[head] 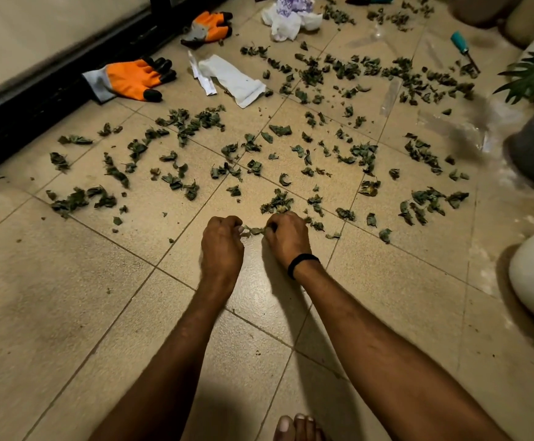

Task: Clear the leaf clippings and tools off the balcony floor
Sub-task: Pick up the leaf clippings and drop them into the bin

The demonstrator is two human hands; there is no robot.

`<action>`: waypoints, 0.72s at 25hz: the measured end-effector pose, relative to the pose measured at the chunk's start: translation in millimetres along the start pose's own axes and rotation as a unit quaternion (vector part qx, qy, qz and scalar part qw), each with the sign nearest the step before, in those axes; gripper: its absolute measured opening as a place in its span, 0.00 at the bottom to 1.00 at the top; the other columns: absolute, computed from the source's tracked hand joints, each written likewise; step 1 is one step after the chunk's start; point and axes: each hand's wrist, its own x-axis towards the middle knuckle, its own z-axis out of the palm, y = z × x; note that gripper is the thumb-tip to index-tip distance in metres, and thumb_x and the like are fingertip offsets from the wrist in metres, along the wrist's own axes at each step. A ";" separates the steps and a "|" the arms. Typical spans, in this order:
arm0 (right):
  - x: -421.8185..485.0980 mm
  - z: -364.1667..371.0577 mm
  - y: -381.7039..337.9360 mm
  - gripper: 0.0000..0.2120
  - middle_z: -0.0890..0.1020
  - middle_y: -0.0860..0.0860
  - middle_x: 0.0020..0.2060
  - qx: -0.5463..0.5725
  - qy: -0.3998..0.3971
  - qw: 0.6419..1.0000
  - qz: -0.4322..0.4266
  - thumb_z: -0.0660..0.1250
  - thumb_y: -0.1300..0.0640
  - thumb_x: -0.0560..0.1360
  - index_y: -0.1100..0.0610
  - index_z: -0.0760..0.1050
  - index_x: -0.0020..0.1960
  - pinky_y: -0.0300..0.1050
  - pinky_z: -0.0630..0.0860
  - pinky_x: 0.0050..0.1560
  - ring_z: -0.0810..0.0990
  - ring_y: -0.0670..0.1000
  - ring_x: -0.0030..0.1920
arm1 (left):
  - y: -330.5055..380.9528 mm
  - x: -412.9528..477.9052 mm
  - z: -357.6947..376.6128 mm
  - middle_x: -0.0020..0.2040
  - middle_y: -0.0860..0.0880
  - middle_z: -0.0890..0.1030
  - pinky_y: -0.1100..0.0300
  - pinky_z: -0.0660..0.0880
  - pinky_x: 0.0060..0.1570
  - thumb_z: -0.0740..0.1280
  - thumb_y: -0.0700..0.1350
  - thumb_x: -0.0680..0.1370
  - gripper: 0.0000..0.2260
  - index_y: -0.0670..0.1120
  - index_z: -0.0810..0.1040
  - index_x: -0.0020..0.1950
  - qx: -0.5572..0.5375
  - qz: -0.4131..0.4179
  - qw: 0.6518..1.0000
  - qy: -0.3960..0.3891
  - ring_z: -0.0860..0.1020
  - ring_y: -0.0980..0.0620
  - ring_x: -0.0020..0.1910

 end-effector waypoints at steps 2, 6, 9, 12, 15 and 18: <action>8.7 -10.5 8.3 0.05 0.81 0.54 0.47 0.057 0.054 0.995 0.070 0.67 0.60 0.76 0.57 0.82 0.49 0.40 0.75 0.50 0.78 0.51 0.48 | 1.6 3.1 3.7 0.53 0.41 0.79 0.56 0.71 0.48 0.65 0.36 0.80 0.10 0.43 0.81 0.59 0.012 0.004 1.000 -0.025 0.78 0.44 0.51; 33.7 -33.4 23.2 0.24 0.74 0.58 0.63 0.045 -0.015 0.991 0.129 0.72 0.55 0.74 0.55 0.73 0.68 0.43 0.71 0.61 0.74 0.57 0.62 | -0.5 5.1 11.4 0.55 0.40 0.78 0.50 0.74 0.53 0.64 0.31 0.76 0.21 0.43 0.74 0.69 0.003 0.018 0.998 -0.068 0.76 0.41 0.54; 44.7 -30.6 17.5 0.34 0.68 0.59 0.65 0.051 -0.072 0.991 0.099 0.75 0.50 0.71 0.49 0.66 0.73 0.48 0.69 0.64 0.70 0.59 0.64 | 7.9 15.6 16.2 0.57 0.41 0.76 0.52 0.73 0.54 0.65 0.33 0.78 0.27 0.46 0.65 0.76 -0.001 0.017 0.997 -0.076 0.74 0.44 0.56; 51.3 -20.7 16.4 0.19 0.73 0.57 0.58 -0.006 -0.056 0.997 0.050 0.71 0.52 0.75 0.53 0.76 0.65 0.41 0.68 0.53 0.74 0.57 0.59 | 17.9 35.4 23.4 0.61 0.41 0.73 0.52 0.72 0.54 0.65 0.34 0.77 0.34 0.51 0.57 0.80 0.010 0.058 0.991 -0.121 0.72 0.44 0.57; 51.5 -22.5 22.2 0.06 0.78 0.54 0.46 -0.030 -0.040 0.998 0.032 0.68 0.57 0.76 0.55 0.81 0.52 0.39 0.63 0.45 0.76 0.54 0.50 | 26.6 51.6 30.2 0.69 0.40 0.65 0.51 0.72 0.59 0.65 0.35 0.78 0.38 0.59 0.53 0.80 0.039 0.114 0.975 -0.184 0.67 0.43 0.62; 45.4 -36.0 30.2 0.05 0.83 0.52 0.40 0.001 -0.036 0.999 0.038 0.69 0.58 0.74 0.55 0.83 0.47 0.38 0.67 0.44 0.77 0.50 0.42 | 28.2 57.4 35.9 0.71 0.42 0.64 0.50 0.72 0.63 0.68 0.41 0.79 0.29 0.58 0.63 0.78 0.086 0.145 0.964 -0.207 0.64 0.43 0.66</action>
